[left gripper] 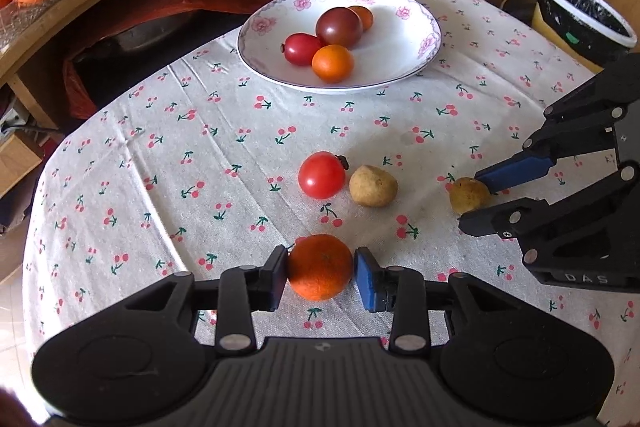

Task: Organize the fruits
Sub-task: 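Carry the potato and tangerine in both tools over the bowl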

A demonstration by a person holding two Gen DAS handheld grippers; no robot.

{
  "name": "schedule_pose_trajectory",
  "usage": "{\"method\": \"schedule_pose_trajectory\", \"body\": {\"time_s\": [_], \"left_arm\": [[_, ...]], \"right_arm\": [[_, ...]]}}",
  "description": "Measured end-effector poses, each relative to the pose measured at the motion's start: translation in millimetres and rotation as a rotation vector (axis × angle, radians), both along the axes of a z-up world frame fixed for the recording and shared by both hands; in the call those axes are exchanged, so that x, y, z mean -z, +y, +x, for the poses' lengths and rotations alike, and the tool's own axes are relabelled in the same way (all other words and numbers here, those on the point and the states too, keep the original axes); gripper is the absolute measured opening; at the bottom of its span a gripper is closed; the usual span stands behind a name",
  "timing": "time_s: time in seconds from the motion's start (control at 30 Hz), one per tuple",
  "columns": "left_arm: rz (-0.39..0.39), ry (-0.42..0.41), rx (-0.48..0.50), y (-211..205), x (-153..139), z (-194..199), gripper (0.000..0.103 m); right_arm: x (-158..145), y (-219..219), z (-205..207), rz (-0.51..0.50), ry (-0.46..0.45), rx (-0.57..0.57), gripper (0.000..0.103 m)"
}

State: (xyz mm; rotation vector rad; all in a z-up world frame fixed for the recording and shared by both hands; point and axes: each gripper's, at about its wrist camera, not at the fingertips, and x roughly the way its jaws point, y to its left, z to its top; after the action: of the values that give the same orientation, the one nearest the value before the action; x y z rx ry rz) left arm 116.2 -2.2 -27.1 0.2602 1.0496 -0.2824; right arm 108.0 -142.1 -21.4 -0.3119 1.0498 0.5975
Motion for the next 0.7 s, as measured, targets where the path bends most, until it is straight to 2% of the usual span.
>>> {"method": "schedule_pose_trajectory", "body": {"time_s": [0.17, 0.43, 0.7], "left_arm": [[-0.042, -0.007, -0.004, 9, 2, -3, 0.044], [-0.001, -0.019, 0.025, 2, 0, -4, 0.042], [-0.024, -0.038, 0.038, -3, -13, 4, 0.042]], "right_arm": [[0, 0, 3, 0.007, 0.012, 0.018, 0.021], [-1, 2, 2, 0.001, 0.010, 0.024, 0.019], [-8, -7, 10, 0.031, 0.001, 0.057, 0.018]]}}
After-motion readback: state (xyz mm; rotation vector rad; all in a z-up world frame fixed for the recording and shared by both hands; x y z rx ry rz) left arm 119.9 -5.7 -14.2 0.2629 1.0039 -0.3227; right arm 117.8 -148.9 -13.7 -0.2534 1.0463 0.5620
